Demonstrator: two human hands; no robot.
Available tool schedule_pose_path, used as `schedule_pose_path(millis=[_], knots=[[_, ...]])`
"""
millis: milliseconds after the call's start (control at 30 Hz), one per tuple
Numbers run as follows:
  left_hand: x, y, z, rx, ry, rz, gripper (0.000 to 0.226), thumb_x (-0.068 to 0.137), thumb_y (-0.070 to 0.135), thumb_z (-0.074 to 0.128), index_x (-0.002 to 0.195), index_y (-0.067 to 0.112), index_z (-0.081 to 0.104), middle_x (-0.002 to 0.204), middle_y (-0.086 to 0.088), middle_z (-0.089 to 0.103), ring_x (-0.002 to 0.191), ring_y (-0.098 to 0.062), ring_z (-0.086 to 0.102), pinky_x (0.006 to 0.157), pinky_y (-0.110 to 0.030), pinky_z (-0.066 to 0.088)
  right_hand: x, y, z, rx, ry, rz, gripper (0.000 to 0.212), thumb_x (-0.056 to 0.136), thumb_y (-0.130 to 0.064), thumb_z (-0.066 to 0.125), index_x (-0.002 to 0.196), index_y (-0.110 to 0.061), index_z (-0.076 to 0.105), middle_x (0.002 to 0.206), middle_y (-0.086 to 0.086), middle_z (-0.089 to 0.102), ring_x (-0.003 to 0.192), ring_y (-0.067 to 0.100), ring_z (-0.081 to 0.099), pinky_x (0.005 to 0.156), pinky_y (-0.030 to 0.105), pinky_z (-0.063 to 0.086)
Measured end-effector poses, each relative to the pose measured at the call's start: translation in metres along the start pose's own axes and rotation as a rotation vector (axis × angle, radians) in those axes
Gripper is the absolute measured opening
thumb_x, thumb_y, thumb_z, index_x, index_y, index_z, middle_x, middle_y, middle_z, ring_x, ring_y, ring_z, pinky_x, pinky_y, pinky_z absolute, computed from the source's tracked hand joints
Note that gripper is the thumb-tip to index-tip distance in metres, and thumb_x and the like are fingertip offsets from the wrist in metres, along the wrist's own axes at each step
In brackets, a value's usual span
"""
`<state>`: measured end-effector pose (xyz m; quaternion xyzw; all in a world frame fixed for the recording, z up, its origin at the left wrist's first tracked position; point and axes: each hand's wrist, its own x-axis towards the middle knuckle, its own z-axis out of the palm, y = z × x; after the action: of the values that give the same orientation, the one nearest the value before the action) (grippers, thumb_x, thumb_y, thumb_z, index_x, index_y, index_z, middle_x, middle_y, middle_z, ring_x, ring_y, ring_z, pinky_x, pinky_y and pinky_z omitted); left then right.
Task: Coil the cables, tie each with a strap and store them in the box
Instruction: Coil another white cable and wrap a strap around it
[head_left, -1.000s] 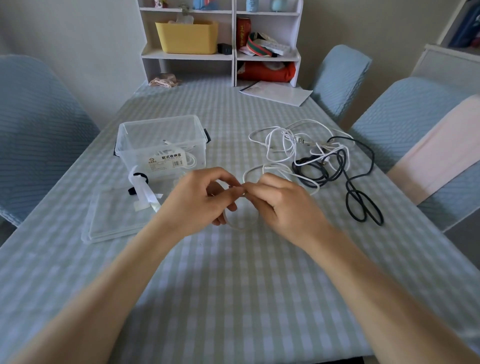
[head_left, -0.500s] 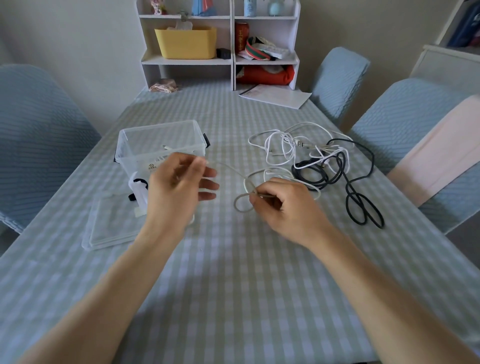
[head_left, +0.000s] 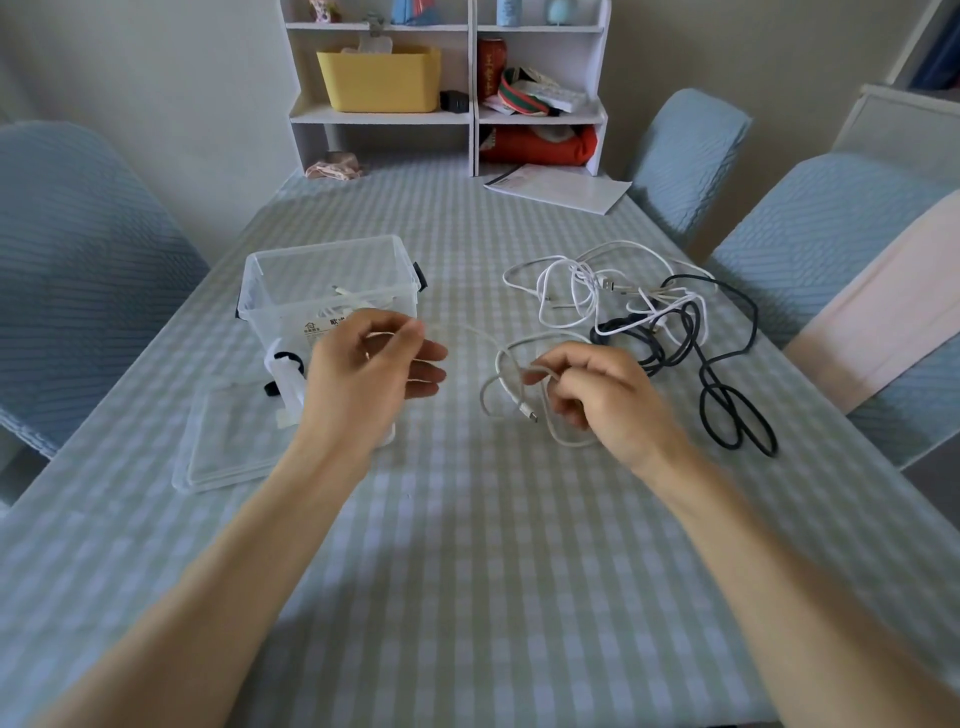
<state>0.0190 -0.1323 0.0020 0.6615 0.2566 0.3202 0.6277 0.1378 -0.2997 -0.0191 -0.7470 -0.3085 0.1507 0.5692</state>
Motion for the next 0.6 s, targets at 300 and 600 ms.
schedule_pose_path(millis=[300, 600], knots=[[0.012, -0.003, -0.009, -0.131, 0.141, -0.015, 0.018, 0.100, 0.019, 0.057, 0.102, 0.001, 0.060, 0.087, -0.009, 0.076, 0.081, -0.022, 0.075, 0.069, -0.029, 0.059, 0.005, 0.010, -0.016, -0.409, 0.079, -0.192, 0.020, 0.099, -0.016, 0.057, 0.098, -0.018, 0.077, 0.059, -0.001, 0.060, 0.053, 0.012, 0.054, 0.055, 0.024, 0.042], [-0.009, -0.005, 0.011, -0.006, -0.213, -0.038, 0.012, 0.100, 0.018, 0.057, 0.094, 0.008, 0.057, 0.093, -0.004, 0.077, 0.088, -0.022, 0.075, 0.080, -0.039, 0.059, 0.000, -0.004, 0.002, -0.213, 0.126, -0.206, 0.010, 0.097, -0.019, 0.062, 0.094, -0.011, 0.067, 0.055, -0.004, 0.062, 0.050, 0.007, 0.052, 0.053, 0.020, 0.040]])
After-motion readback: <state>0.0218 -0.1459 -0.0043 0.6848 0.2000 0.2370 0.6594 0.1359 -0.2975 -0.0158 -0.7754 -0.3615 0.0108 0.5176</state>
